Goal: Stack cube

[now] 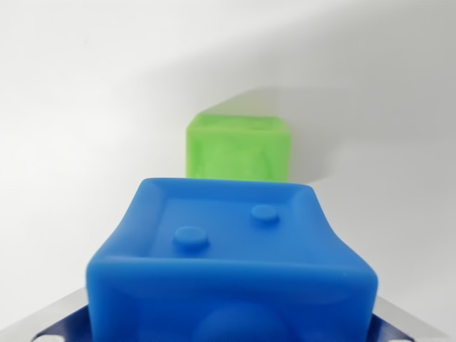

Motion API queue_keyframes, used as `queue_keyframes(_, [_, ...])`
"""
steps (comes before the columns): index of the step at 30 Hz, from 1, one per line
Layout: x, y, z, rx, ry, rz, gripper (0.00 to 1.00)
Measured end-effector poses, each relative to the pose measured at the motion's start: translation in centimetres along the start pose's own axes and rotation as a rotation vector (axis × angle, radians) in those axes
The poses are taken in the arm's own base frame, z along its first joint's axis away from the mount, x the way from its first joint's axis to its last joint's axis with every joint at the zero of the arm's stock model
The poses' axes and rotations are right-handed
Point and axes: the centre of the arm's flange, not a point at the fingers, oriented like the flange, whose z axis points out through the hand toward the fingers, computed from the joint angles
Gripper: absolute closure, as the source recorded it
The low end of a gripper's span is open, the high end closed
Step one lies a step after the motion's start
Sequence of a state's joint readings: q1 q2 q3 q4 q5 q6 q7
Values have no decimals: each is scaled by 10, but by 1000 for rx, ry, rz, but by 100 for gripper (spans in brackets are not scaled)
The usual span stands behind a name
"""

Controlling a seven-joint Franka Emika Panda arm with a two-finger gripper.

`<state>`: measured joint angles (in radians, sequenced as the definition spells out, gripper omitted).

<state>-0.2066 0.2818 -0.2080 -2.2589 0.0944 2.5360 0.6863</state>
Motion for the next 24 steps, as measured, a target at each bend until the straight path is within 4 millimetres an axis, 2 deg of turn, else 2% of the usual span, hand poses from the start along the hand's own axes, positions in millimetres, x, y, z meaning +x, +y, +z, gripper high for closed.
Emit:
queue_keyframes(4, [3,1,4,-1,-3,20,100])
queue_keyframes(11, [2,1,30,-8,-7,25,100])
queue_keyframes(24, [2,1,59,-7,-6,25,100])
